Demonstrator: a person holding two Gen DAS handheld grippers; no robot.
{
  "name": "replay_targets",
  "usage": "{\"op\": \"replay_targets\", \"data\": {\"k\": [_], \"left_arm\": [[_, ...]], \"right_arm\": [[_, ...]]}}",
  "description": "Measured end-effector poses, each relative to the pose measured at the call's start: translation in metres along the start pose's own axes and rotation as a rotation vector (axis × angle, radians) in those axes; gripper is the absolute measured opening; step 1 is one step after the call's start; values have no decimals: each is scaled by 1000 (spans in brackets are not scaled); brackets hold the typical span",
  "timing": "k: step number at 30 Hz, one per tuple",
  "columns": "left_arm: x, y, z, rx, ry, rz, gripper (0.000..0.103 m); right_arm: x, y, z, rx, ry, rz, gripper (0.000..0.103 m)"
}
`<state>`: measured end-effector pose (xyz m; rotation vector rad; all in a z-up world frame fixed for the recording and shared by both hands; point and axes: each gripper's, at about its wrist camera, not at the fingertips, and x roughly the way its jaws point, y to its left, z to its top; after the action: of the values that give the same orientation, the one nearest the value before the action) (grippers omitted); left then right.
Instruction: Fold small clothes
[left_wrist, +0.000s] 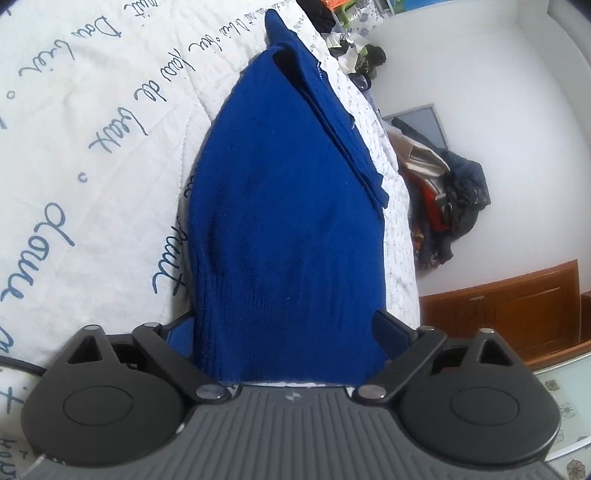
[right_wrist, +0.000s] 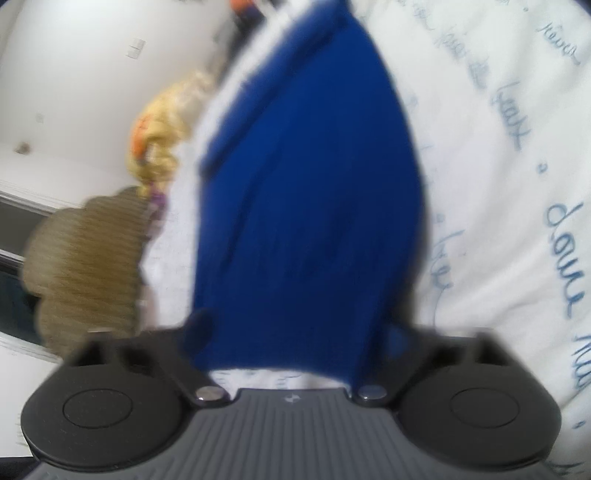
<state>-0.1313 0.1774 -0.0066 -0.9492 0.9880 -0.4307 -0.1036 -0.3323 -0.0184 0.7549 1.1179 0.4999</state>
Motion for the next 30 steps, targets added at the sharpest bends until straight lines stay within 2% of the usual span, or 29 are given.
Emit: {"op": "replay_targets", "data": {"k": [1, 3, 4, 5, 7, 9, 11, 13, 15, 17, 20, 21, 23, 24, 25, 27, 30], "left_arm": [[1, 0, 1, 4, 1, 7, 84], [4, 0, 3, 9, 12, 36, 64], [7, -1, 5, 13, 30, 69, 33], [13, -1, 5, 15, 65, 116, 10], [14, -3, 7, 30, 66, 144, 9], [2, -21, 8, 120, 33, 198, 8], [-14, -31, 10, 184, 15, 199, 9], [-14, -26, 9, 214, 31, 225, 10], [-2, -10, 6, 185, 65, 278, 11], [-3, -7, 4, 170, 44, 258, 13], [-10, -18, 4, 218, 37, 289, 17], [-15, -25, 8, 248, 12, 321, 21], [-17, -50, 22, 339, -68, 373, 52], [-17, -63, 30, 375, -129, 384, 60], [-11, -76, 37, 415, -187, 384, 71], [20, -101, 48, 509, -255, 367, 75], [91, -120, 57, 581, -264, 404, 74]], "right_arm": [[1, -4, 0, 5, 4, -9, 18], [1, -10, 0, 29, 2, 5, 13], [0, -13, 0, 29, -1, -5, 6], [0, -14, 0, 24, -8, -8, 6], [-5, -7, 2, -28, -29, -44, 5], [-21, 4, 7, -75, -58, -49, 5], [-41, 14, 10, -146, -78, -84, 5], [-47, 6, 11, -176, -57, -160, 5], [-28, -5, 10, -160, -9, -217, 5], [-25, -9, 4, -163, -33, -169, 3], [-26, -4, 5, -178, -39, -191, 7], [-29, -4, 10, -171, -46, -209, 12], [-36, 9, 22, -193, -120, -284, 27], [-36, 20, 31, -231, -173, -307, 38], [-31, 32, 39, -269, -226, -315, 43], [-10, 56, 60, -329, -298, -304, 44], [46, 82, 92, -379, -323, -246, 44]]}}
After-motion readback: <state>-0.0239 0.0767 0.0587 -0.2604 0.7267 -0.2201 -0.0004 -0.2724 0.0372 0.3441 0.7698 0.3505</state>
